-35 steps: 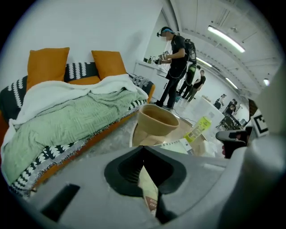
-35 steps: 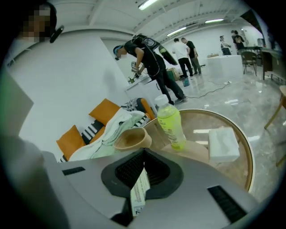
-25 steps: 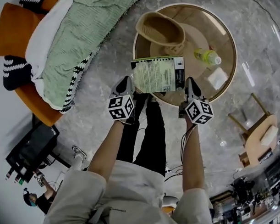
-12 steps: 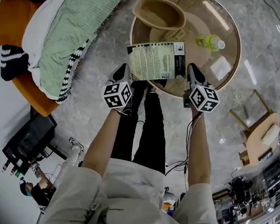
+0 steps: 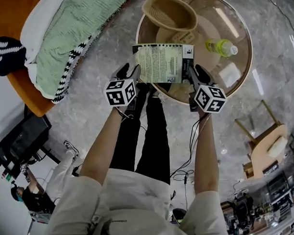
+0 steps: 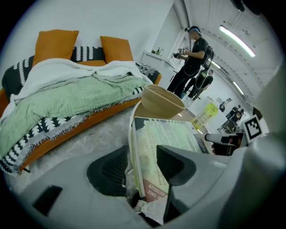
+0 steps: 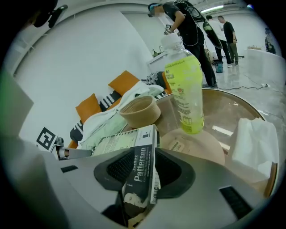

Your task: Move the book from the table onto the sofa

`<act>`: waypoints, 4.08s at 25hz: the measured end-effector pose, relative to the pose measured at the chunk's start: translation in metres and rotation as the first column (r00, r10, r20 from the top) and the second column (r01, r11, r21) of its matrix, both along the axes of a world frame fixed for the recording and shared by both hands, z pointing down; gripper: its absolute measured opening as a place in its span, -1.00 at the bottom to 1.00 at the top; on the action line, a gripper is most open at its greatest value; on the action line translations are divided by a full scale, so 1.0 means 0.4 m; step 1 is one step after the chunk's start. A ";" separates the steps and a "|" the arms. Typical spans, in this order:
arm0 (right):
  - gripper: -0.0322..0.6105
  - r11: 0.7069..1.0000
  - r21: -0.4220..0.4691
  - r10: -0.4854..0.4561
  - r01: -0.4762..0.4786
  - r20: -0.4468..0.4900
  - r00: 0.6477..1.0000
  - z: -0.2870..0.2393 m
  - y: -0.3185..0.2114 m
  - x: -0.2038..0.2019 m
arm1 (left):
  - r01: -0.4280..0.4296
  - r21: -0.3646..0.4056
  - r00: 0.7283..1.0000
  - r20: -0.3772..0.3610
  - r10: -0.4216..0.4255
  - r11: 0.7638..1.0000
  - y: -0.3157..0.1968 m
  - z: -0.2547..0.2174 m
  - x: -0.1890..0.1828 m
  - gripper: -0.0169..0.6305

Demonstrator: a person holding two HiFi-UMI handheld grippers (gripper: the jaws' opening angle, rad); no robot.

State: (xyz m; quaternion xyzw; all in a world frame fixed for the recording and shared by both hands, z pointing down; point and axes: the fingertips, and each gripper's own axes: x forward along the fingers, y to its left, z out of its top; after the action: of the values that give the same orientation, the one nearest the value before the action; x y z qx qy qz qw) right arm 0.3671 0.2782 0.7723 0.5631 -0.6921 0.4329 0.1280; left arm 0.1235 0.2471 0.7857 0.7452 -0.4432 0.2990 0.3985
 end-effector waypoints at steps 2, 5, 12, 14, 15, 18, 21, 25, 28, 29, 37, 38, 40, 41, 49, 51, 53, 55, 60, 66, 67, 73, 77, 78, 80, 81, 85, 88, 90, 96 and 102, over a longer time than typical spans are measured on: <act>-0.41 1.000 -0.011 0.009 -0.009 -0.004 1.000 0.007 -0.001 0.004 | -0.010 -0.018 1.000 -0.013 0.010 1.000 0.005 0.010 0.013 -0.27; -0.27 0.999 -0.039 -0.005 0.005 -0.003 1.000 0.024 0.006 -0.005 | -0.008 -0.034 1.000 -0.020 0.008 0.999 0.004 0.025 0.021 -0.21; -0.23 0.995 -0.085 0.059 -0.056 0.034 0.998 0.058 0.021 -0.010 | 0.005 -0.065 0.999 -0.042 -0.007 0.998 -0.003 0.033 0.039 -0.18; -0.23 0.995 -0.092 0.043 -0.040 0.027 0.999 0.061 0.019 -0.019 | 0.009 -0.077 0.999 -0.043 -0.012 0.997 -0.003 0.038 0.043 -0.18; -0.23 0.995 -0.094 0.038 -0.035 0.026 0.999 0.061 0.016 -0.022 | 0.014 -0.082 0.999 -0.047 -0.018 0.997 -0.003 0.040 0.044 -0.18; -0.23 0.995 -0.099 0.034 -0.031 0.026 0.999 0.064 0.006 -0.032 | 0.038 -0.087 0.997 -0.070 -0.044 0.995 -0.006 0.043 0.042 -0.19; -0.24 0.994 -0.106 0.021 -0.018 0.028 0.999 0.072 0.001 -0.043 | 0.053 -0.086 0.994 -0.093 -0.061 0.995 -0.006 0.045 0.041 -0.19; -0.27 0.995 -0.097 0.024 -0.021 0.039 0.999 0.071 0.000 -0.047 | 0.025 -0.076 0.994 -0.106 -0.033 0.997 -0.007 0.043 0.052 -0.29; -0.27 0.996 -0.086 0.012 -0.011 0.012 1.000 0.064 -0.001 -0.050 | 0.037 -0.076 0.993 -0.106 -0.045 0.996 -0.007 0.042 0.050 -0.32; -0.27 0.997 -0.076 0.005 -0.005 -0.001 1.000 0.057 -0.002 -0.053 | 0.048 -0.078 0.993 -0.104 -0.056 0.996 -0.006 0.040 0.047 -0.32; -0.28 1.000 -0.023 -0.011 0.010 -0.043 0.999 -0.037 -0.013 -0.064 | 0.116 -0.047 0.986 -0.114 -0.120 0.992 0.003 -0.036 0.031 -0.32; -0.28 1.000 -0.011 -0.009 0.009 -0.043 0.999 -0.056 -0.016 -0.068 | 0.117 -0.034 0.986 -0.113 -0.120 0.993 0.001 -0.057 0.026 -0.32; -0.28 1.000 0.016 -0.005 0.005 -0.038 0.999 -0.098 -0.020 -0.076 | 0.117 -0.003 0.987 -0.113 -0.117 0.993 -0.006 -0.104 0.018 -0.32; -0.28 1.000 0.028 -0.003 0.004 -0.035 0.999 -0.121 -0.021 -0.080 | 0.117 0.013 0.987 -0.113 -0.115 0.993 -0.009 -0.129 0.014 -0.33; -0.28 0.991 0.132 -0.029 0.035 -0.045 0.999 -0.309 -0.065 -0.133 | 0.147 0.085 0.983 -0.123 -0.136 0.985 -0.040 -0.316 -0.042 -0.33; -0.28 0.987 0.151 -0.048 0.054 -0.044 0.998 -0.349 -0.088 -0.169 | 0.161 0.100 0.981 -0.123 -0.148 0.982 -0.055 -0.357 -0.079 -0.33; -0.29 0.983 0.167 -0.072 0.078 -0.044 0.996 -0.388 -0.104 -0.206 | 0.180 0.112 0.978 -0.126 -0.166 0.977 -0.062 -0.397 -0.116 -0.33; -0.29 0.978 0.182 -0.096 0.103 -0.046 0.994 -0.426 -0.115 -0.235 | 0.204 0.124 0.973 -0.130 -0.188 0.971 -0.061 -0.436 -0.147 -0.33; -0.29 0.967 0.192 -0.163 0.170 -0.050 0.985 -0.508 -0.140 -0.329 | 0.280 0.128 0.956 -0.132 -0.263 0.952 -0.045 -0.514 -0.242 -0.33; -0.29 0.950 0.201 -0.230 0.239 -0.068 0.971 -0.568 -0.192 -0.442 | 0.361 0.140 0.929 -0.147 -0.341 0.922 -0.062 -0.566 -0.354 -0.33; -0.29 0.950 0.201 -0.228 0.239 -0.073 0.971 -0.580 -0.195 -0.454 | 0.367 0.142 0.926 -0.153 -0.346 0.919 -0.065 -0.575 -0.367 -0.33; -0.29 0.942 0.213 -0.248 0.260 -0.082 0.965 -0.652 -0.220 -0.543 | 0.413 0.177 0.906 -0.177 -0.384 0.893 -0.088 -0.648 -0.457 -0.33; -0.29 0.920 0.239 -0.303 0.309 -0.065 0.951 -0.708 -0.252 -0.651 | 0.518 0.217 0.851 -0.224 -0.475 0.827 -0.098 -0.721 -0.573 -0.36; -0.29 0.913 0.250 -0.317 0.322 -0.064 0.946 -0.725 -0.260 -0.679 | 0.542 0.224 0.836 -0.238 -0.494 0.810 -0.098 -0.738 -0.602 -0.37; -0.29 0.901 0.265 -0.340 0.344 -0.064 0.938 -0.749 -0.280 -0.726 | 0.568 0.238 0.820 -0.250 -0.515 0.788 -0.102 -0.761 -0.648 -0.38; -0.29 0.895 0.268 -0.352 0.357 -0.068 0.934 -0.756 -0.288 -0.747 | 0.577 0.241 0.814 -0.252 -0.524 0.781 -0.103 -0.766 -0.668 -0.39; -0.29 0.867 0.284 -0.405 0.410 -0.077 0.911 -0.775 -0.321 -0.829 | 0.618 0.245 0.784 -0.267 -0.561 0.747 -0.102 -0.780 -0.740 -0.39; -0.29 0.850 0.298 -0.436 0.435 -0.066 0.897 -0.792 -0.359 -0.879 | 0.637 0.255 0.767 -0.301 -0.566 0.728 -0.117 -0.797 -0.788 -0.44; -0.30 0.839 0.300 -0.457 0.454 -0.065 0.887 -0.796 -0.378 -0.907 | 0.646 0.249 0.758 -0.321 -0.568 0.721 -0.129 -0.801 -0.815 -0.47; -0.30 0.831 0.282 -0.478 0.480 -0.078 0.875 -0.774 -0.402 -0.987 | 0.664 0.232 0.743 -0.310 -0.593 0.711 -0.149 -0.776 -0.893 -0.47; -0.30 0.808 0.289 -0.510 0.513 -0.092 0.855 -0.775 -0.444 -1.064 | 0.673 0.240 0.738 -0.276 -0.615 0.700 -0.163 -0.772 -0.955 -0.47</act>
State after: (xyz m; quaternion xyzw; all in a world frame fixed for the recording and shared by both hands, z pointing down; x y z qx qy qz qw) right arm -0.0585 0.1004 0.4624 0.3710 -0.8754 0.2682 0.1553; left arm -0.2586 0.1818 0.4768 0.6200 -0.6824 -0.0037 0.3873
